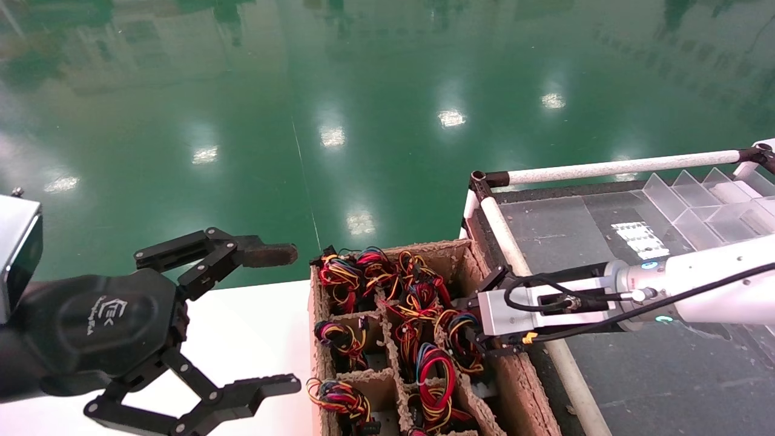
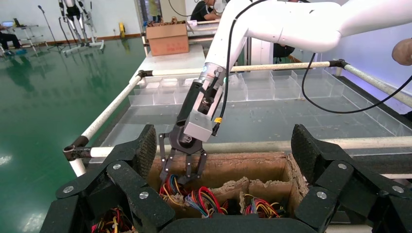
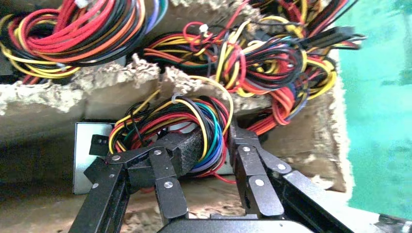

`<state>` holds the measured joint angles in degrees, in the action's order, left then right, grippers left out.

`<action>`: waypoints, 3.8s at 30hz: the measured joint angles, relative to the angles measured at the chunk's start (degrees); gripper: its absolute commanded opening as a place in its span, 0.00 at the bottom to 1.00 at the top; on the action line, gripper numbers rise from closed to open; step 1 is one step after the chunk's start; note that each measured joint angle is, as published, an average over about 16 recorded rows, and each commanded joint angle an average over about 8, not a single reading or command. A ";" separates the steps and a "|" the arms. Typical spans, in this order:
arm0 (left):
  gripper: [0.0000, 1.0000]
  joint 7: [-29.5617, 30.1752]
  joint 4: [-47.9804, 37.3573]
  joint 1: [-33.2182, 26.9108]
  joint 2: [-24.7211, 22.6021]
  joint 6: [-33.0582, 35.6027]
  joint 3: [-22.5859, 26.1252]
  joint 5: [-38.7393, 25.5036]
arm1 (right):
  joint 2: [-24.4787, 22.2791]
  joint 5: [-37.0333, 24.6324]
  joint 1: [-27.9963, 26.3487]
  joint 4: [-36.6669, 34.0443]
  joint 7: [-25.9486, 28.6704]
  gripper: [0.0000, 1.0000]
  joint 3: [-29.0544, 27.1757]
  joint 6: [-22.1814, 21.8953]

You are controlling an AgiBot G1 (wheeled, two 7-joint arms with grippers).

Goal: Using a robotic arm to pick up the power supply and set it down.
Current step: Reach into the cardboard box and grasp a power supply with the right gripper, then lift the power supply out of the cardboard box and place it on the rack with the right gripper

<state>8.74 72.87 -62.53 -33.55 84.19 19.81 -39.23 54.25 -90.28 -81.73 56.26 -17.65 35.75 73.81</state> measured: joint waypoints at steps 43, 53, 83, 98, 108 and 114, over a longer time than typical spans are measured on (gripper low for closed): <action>1.00 -0.02 0.00 -0.01 0.02 -0.02 0.04 0.03 | -10.39 12.37 -1.57 9.21 -1.17 0.00 -15.59 -13.65; 1.00 -0.02 0.00 -0.01 0.02 -0.02 0.05 0.03 | -6.80 9.69 -7.55 -3.59 -9.22 0.00 -15.50 -16.04; 1.00 -0.04 0.00 -0.02 0.03 -0.03 0.08 0.05 | 6.86 7.68 -17.49 -38.62 -35.33 0.00 -14.60 -20.16; 1.00 -0.05 0.00 -0.02 0.04 -0.04 0.09 0.06 | 8.70 8.74 -19.86 -46.47 -40.59 1.00 -15.25 -18.85; 1.00 -0.05 0.00 -0.03 0.04 -0.04 0.10 0.07 | 8.42 8.09 -21.68 -49.55 -41.99 1.00 -14.79 -17.38; 1.00 -0.05 0.00 -0.03 0.04 -0.04 0.11 0.07 | 8.11 7.07 -22.66 -50.87 -42.54 1.00 -14.08 -16.61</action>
<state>8.68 72.87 -62.56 -33.51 84.15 19.92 -39.16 62.37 -83.21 -104.39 5.39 -60.18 21.67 57.20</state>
